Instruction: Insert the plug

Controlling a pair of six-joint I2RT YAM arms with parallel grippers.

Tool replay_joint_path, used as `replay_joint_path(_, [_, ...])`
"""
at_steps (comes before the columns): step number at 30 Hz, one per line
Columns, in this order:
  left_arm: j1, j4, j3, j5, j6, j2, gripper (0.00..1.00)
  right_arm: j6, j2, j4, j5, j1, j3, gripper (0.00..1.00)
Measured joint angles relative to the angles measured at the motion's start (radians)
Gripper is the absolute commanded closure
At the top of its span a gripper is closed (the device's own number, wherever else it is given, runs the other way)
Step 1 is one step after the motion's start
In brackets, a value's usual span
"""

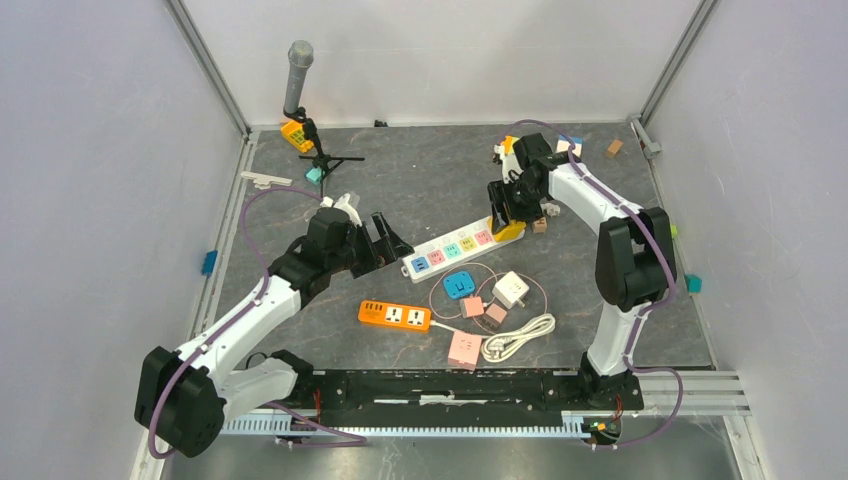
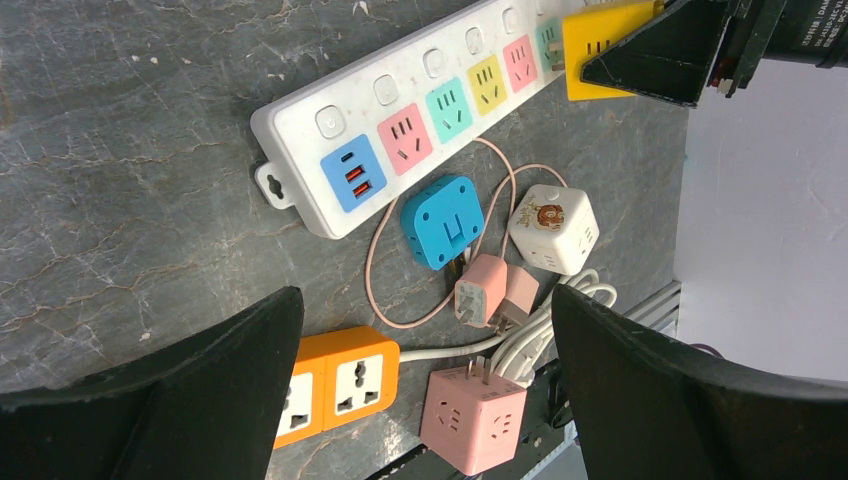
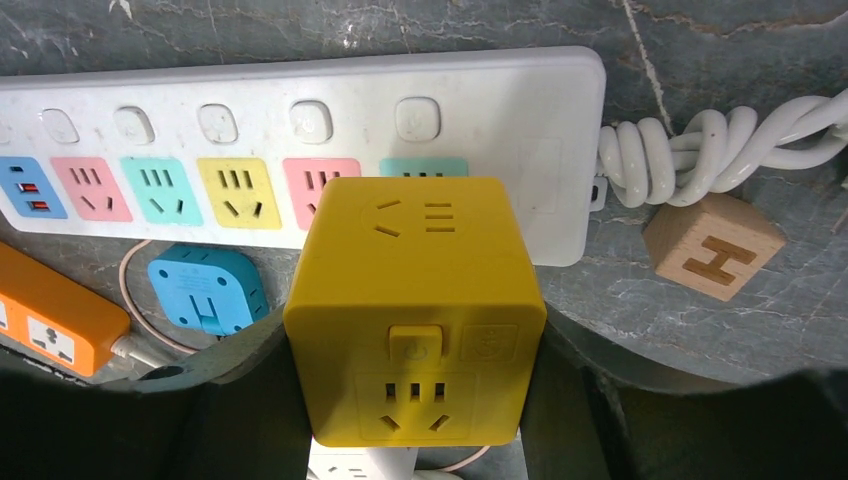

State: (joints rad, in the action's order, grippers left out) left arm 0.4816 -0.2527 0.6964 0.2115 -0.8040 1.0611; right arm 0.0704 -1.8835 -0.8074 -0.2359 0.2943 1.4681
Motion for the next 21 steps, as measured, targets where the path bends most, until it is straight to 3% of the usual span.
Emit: replay_joint_path(21, [0.0,-0.002,0.0,0.0,0.0,-0.019,0.0,0.019,-0.007,0.041,0.037,-0.002,-0.003,1.0])
